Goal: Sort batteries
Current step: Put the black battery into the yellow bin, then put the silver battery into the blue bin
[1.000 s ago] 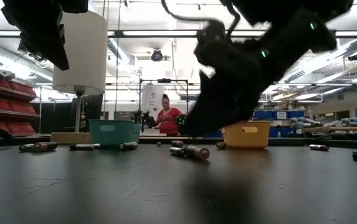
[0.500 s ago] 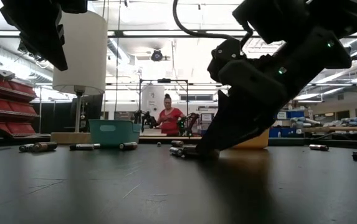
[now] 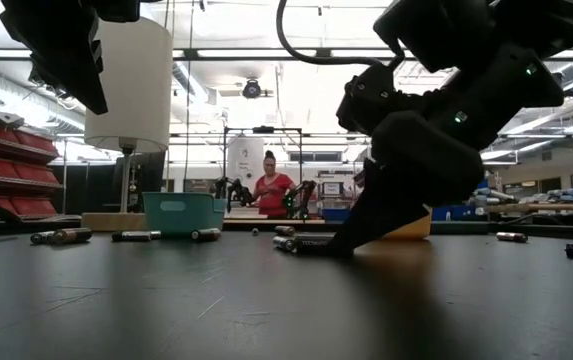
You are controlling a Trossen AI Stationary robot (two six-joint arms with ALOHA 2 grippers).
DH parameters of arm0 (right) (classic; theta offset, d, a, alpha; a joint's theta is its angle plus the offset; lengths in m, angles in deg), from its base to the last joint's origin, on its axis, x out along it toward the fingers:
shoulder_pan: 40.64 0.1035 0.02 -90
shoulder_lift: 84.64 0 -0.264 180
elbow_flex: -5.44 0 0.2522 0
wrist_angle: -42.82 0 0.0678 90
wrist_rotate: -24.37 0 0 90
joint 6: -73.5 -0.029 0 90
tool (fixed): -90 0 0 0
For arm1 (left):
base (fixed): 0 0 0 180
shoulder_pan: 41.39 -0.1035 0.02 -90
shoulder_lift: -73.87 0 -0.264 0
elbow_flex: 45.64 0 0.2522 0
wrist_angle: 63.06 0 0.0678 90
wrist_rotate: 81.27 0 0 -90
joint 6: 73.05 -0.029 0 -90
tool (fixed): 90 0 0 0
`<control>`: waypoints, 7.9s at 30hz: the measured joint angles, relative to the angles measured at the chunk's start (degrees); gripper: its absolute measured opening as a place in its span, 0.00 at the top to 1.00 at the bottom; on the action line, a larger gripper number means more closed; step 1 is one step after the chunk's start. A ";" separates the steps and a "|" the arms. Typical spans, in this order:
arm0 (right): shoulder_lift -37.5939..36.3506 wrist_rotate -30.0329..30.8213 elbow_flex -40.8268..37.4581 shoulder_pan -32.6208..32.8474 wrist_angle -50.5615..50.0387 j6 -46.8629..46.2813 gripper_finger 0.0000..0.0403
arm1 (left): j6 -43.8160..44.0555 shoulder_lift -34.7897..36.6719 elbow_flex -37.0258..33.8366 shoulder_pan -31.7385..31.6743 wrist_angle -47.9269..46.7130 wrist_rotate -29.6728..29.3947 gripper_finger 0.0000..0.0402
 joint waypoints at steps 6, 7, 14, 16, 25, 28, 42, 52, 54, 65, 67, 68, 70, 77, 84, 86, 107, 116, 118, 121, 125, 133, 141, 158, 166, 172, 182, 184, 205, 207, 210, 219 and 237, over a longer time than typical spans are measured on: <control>-0.02 -1.68 -0.02 0.00 -1.09 2.42 0.88 | 0.71 0.51 0.00 -0.01 -2.44 0.83 0.86; 0.00 -1.89 -0.02 -0.04 -1.12 2.43 0.88 | 1.14 0.88 0.00 -0.02 -2.44 0.87 0.86; -2.08 -4.48 -0.20 -1.68 -2.11 3.02 0.88 | 1.58 2.89 0.02 -0.67 -2.41 0.55 0.85; -3.23 -5.31 -0.37 -2.63 -3.24 3.90 0.88 | 1.23 2.82 0.02 -0.92 -2.44 0.53 0.82; -11.17 -7.98 -0.55 -6.16 -12.87 4.24 0.88 | -1.77 2.78 0.02 -2.79 -0.11 -0.42 0.62; -16.21 -8.08 -0.52 -7.07 -17.81 3.94 0.88 | -1.67 2.78 0.02 -3.44 0.23 -0.38 0.60; -41.27 -5.54 -0.26 -29.51 -47.01 -0.53 0.88 | -2.98 2.78 0.02 -5.86 5.51 -7.93 0.61; -35.08 -17.79 -0.26 -41.02 -48.02 9.75 0.85 | -4.20 2.78 0.04 -8.27 10.21 -12.82 0.61; -33.90 -18.18 -0.26 -41.32 -48.02 9.86 0.83 | -4.28 2.78 0.04 -8.85 11.02 -12.79 0.61; -38.21 -19.13 -0.04 -41.33 -48.50 10.03 0.67 | -4.54 2.78 0.04 -9.20 11.33 -12.72 0.61; -39.90 -20.95 1.40 -41.33 -54.31 10.49 0.66 | -4.57 2.78 0.04 -9.20 11.33 -12.08 0.61; -40.61 -21.35 2.55 -41.30 -58.23 11.67 0.66 | -4.59 2.78 0.04 -9.20 11.30 -11.44 0.61; -41.46 -21.61 4.97 -40.88 -67.12 14.89 0.66 | -4.73 2.78 0.04 -9.20 11.18 -10.54 0.61; -38.61 -28.57 6.38 -40.41 -89.04 18.59 0.58 | -8.81 2.78 0.04 -9.20 10.93 -10.08 0.61; -37.94 -31.36 -2.48 -39.72 -91.16 13.58 0.44 | -8.98 2.78 0.04 -9.18 10.87 -10.05 0.61; -37.90 -31.30 -3.75 -39.76 -90.70 12.89 0.43 | -9.08 2.78 0.04 -9.16 10.85 -10.05 0.61; -41.74 -29.11 -1.63 -21.40 -67.35 -1.17 0.43 | -11.25 2.75 0.04 -9.16 9.17 -6.84 0.61; -38.83 -21.04 -1.64 -7.94 -40.91 -12.08 0.49 | -7.50 2.73 -5.30 -4.21 13.71 -0.33 0.61; -37.68 -18.81 -1.64 -6.86 -38.04 -13.28 0.49 | -7.76 2.58 -7.69 -3.68 18.65 -0.09 0.61; -37.02 -10.53 -1.64 -4.81 -33.89 -14.48 0.50 | -9.27 1.62 -10.42 -3.59 26.34 -0.05 0.61; -37.02 7.07 -1.64 -2.41 -28.71 -17.99 0.52 | -9.09 -1.68 -12.18 -4.35 37.00 -0.75 0.61; -37.10 8.85 -1.64 -1.05 -19.55 -14.43 0.53 | -10.57 -15.66 -12.61 -4.61 53.59 -3.24 0.45; -37.15 8.32 -1.64 1.22 -20.60 -14.39 0.54 | -13.31 -28.02 -7.39 -5.84 59.87 -10.33 0.37; -37.18 4.31 -1.64 1.55 -22.92 -13.19 0.54 | -16.28 -36.08 0.22 -9.76 54.91 -11.96 0.28; -37.20 4.28 -1.64 1.55 -22.91 -13.05 0.54 | -14.67 -37.32 0.23 -9.94 53.76 -11.39 0.28; -37.20 4.28 -1.64 1.55 -22.92 -13.03 0.55 | -14.53 -37.38 0.19 -9.94 51.37 -10.04 0.28; -37.20 4.26 -1.64 1.55 -23.01 -13.00 0.58 | -17.79 -37.66 0.43 -9.88 49.90 -6.44 0.42; -37.36 3.80 -1.64 1.55 -23.05 -13.00 0.58 | -18.48 -37.95 0.47 -9.79 49.93 -5.74 0.52; -41.72 3.26 -1.64 1.42 -27.57 -12.10 0.58 | -21.10 -38.60 0.01 -9.90 52.38 -4.24 0.91; -41.72 3.26 -1.64 1.40 -27.71 -12.10 0.58 | -21.45 -37.90 -0.06 -9.88 52.04 -4.86 0.91; -41.72 3.26 -1.64 1.40 -28.08 -12.12 0.58 | -21.69 -36.56 -0.17 -9.90 50.24 -5.40 0.91; -42.99 4.84 0.58 -0.30 -28.15 -11.77 0.58 | -21.48 -30.29 -0.31 -9.94 39.70 -7.44 0.91; -42.06 8.00 1.14 -4.88 -23.63 -7.18 0.58 | -30.66 -5.29 -0.11 -22.77 3.25 -13.38 0.89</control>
